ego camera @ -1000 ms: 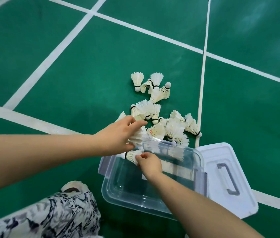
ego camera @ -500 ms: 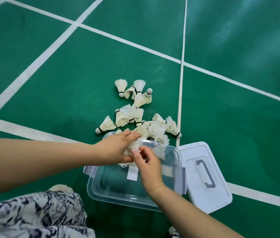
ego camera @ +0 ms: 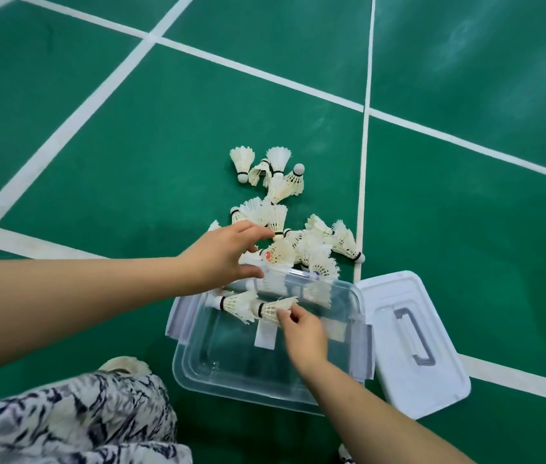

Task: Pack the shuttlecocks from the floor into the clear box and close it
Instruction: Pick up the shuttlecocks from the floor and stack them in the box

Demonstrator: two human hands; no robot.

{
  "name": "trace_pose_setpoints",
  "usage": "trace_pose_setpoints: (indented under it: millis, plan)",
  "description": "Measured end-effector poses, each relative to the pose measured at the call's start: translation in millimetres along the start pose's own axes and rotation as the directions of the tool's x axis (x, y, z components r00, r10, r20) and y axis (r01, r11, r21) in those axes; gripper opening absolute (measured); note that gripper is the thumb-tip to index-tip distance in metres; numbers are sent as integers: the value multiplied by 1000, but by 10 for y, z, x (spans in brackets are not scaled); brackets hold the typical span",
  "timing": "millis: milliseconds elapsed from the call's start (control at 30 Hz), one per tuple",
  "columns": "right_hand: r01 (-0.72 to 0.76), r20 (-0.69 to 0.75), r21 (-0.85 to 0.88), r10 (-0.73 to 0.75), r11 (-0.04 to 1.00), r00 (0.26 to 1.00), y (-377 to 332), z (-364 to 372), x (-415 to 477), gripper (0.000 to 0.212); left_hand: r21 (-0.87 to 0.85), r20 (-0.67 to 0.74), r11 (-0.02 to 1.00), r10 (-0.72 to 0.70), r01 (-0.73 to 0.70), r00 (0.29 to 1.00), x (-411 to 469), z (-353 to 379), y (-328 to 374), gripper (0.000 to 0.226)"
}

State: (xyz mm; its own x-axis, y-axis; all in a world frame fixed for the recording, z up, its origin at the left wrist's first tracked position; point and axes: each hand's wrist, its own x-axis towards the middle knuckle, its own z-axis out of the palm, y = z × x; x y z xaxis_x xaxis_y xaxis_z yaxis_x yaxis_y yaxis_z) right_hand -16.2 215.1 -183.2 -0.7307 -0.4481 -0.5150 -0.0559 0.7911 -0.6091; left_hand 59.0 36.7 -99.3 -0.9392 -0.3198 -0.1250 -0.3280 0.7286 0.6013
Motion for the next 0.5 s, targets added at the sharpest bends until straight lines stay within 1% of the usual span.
trace_pose_setpoints:
  millis: [67,167,267,333,400,433,500]
  plan:
    - [11,34,11,-11,1000,999,-18,105,54,26,-22,-20,1000,-13,12,1000,-8,-2,-38,52]
    - [18,104,-11,-17,1000,994,-82,269,132,26,-21,-14,999,-24,24,1000,-9,6,-88,42]
    - [-13,141,-43,19,999,990,-122,417,216,28,19,32,999,-38,37,999,11,26,-167,34]
    - [-61,146,-42,66,997,987,-135,454,253,19,71,77,997,-47,41,996,26,46,-225,27]
    - [-109,140,-28,112,994,984,-118,436,271,35,97,105,994,-61,51,993,34,63,-263,25]
    - [-113,150,-37,117,993,982,-102,417,277,40,99,108,993,-68,57,992,36,68,-275,25]
    - [-97,166,-70,107,993,980,-88,382,266,40,98,100,993,-71,61,992,36,69,-281,24]
